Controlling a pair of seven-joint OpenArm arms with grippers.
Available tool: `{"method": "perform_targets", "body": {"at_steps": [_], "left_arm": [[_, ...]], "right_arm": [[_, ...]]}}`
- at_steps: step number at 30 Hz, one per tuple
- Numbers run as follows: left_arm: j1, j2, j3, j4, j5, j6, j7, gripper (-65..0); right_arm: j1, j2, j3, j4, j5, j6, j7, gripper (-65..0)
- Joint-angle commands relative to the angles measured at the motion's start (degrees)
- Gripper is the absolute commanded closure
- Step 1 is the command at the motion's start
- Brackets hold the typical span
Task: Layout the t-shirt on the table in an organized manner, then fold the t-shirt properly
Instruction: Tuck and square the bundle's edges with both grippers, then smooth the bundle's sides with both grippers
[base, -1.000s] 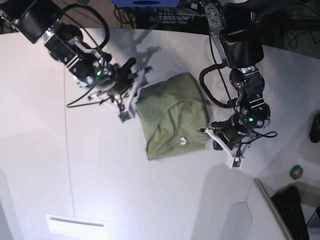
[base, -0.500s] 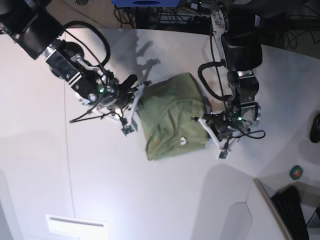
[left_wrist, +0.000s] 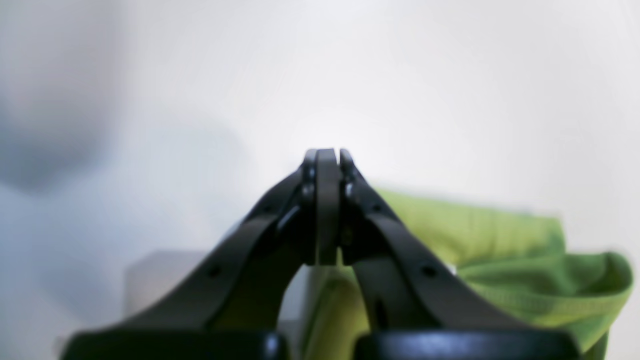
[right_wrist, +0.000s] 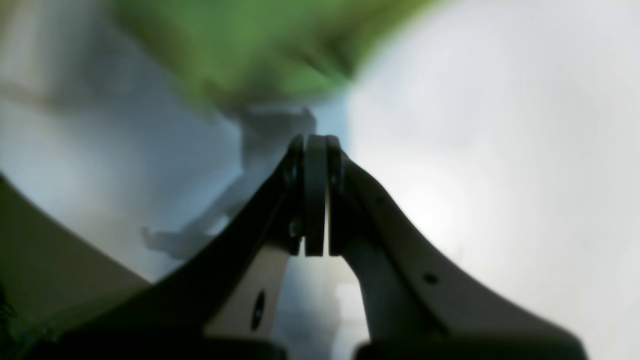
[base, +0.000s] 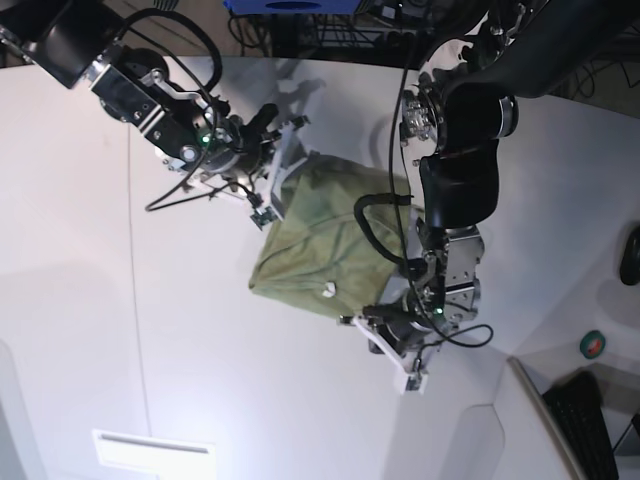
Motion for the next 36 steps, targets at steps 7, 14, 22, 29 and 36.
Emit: {"method": "perform_targets", "body": {"at_steps": [7, 14, 22, 29, 36], "left_arm": [[10.35, -0.07, 4.63, 29.7, -9.56, -2.21, 14.36, 0.0], [22.75, -1.74, 10.08, 38.93, -16.15, -0.98, 15.77, 0.0], [28.28, -3.59, 10.08, 39.72, -16.24, -0.98, 15.68, 0.0], [29.69, -4.47, 4.19, 40.16, -16.24, -1.15, 15.68, 0.0], [31.45, -7.45, -8.91, 40.25, -16.24, -7.31, 15.68, 0.0]], "right_arm": [[-5.88, 3.67, 11.74, 19.85, 0.37, -2.12, -5.64, 0.0], [-3.16, -2.39, 12.36, 23.1, 0.37, -1.68, -8.1, 0.0], [-1.05, -8.46, 12.36, 13.16, 0.37, 6.23, -7.31, 0.0], [0.45, -9.25, 12.36, -3.1, 0.28, 9.4, 2.54, 0.0], [0.63, -6.97, 12.36, -4.42, 0.28, 9.75, 5.44, 0.0]]}}
